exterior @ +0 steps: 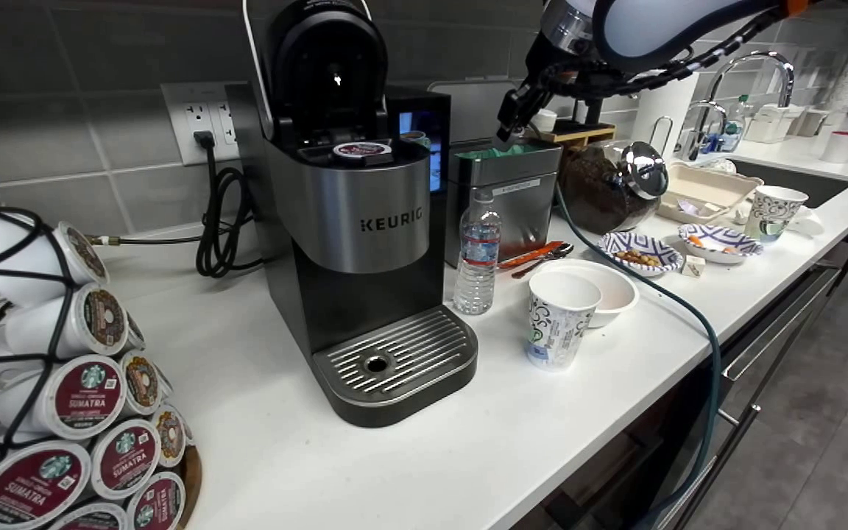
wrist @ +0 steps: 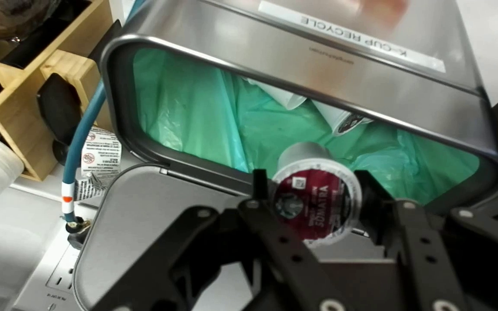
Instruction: Pick up the bottle and throw it in the bin
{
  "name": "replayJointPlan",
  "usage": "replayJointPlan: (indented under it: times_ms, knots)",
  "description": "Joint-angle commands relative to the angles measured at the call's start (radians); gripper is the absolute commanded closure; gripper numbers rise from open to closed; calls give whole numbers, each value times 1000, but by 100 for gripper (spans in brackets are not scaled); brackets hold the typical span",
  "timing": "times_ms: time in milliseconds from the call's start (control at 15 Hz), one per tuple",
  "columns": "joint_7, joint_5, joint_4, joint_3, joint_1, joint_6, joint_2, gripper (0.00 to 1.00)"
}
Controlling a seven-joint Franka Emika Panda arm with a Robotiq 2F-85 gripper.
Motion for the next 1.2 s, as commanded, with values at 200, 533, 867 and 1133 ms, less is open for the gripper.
replayJointPlan:
  times_ms: [200,533,867,1133]
  knots:
    - [43,-15,53,-32,23,7,46,21]
    - [82,-11,54,-40,29,50,32,0]
    - [62,-5,-164,-30,14,49,-168,0]
    - [54,26,-328,-3,-6,34,-326,0]
